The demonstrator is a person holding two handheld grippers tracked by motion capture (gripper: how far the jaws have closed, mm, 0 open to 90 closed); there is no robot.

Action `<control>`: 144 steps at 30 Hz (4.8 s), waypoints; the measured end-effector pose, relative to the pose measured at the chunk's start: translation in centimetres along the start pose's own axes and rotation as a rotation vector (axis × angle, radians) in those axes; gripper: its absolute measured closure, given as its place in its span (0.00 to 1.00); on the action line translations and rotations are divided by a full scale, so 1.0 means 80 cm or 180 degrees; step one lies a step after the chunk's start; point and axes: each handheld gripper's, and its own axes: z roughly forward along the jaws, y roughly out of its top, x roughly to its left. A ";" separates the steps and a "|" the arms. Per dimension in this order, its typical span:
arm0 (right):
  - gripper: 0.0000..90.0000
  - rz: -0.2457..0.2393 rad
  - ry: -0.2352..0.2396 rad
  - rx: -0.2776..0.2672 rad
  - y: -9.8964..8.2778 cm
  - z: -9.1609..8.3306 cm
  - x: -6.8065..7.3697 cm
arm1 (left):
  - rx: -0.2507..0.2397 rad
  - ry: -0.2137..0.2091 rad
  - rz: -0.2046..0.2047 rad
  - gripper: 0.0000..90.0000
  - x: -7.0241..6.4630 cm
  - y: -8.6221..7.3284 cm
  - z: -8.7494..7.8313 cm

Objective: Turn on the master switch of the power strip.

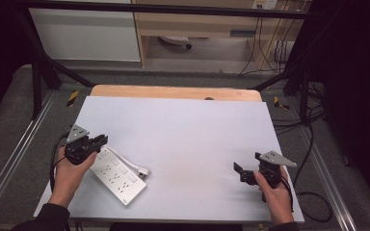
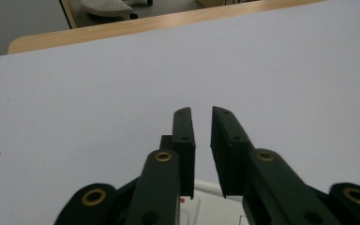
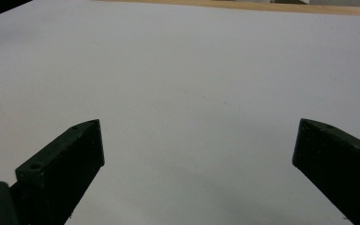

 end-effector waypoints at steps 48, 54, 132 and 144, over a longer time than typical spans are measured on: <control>0.03 -0.0015 -0.0008 0.0027 -0.001 0.001 0.000 | 0.0413 0.0035 -0.0107 1.00 0.019 -0.042 0.010; 0.03 -0.0017 -0.0008 0.0033 -0.002 0.001 -0.001 | 0.0428 0.0021 -0.0106 1.00 0.017 -0.044 0.012; 0.03 -0.0029 -0.0007 0.0051 -0.002 0.001 -0.001 | 0.0524 0.0030 -0.0169 1.00 0.016 -0.043 0.015; 0.03 -0.0029 -0.0006 0.0052 -0.002 0.001 -0.001 | 0.0551 0.0061 -0.0139 1.00 0.014 -0.042 0.015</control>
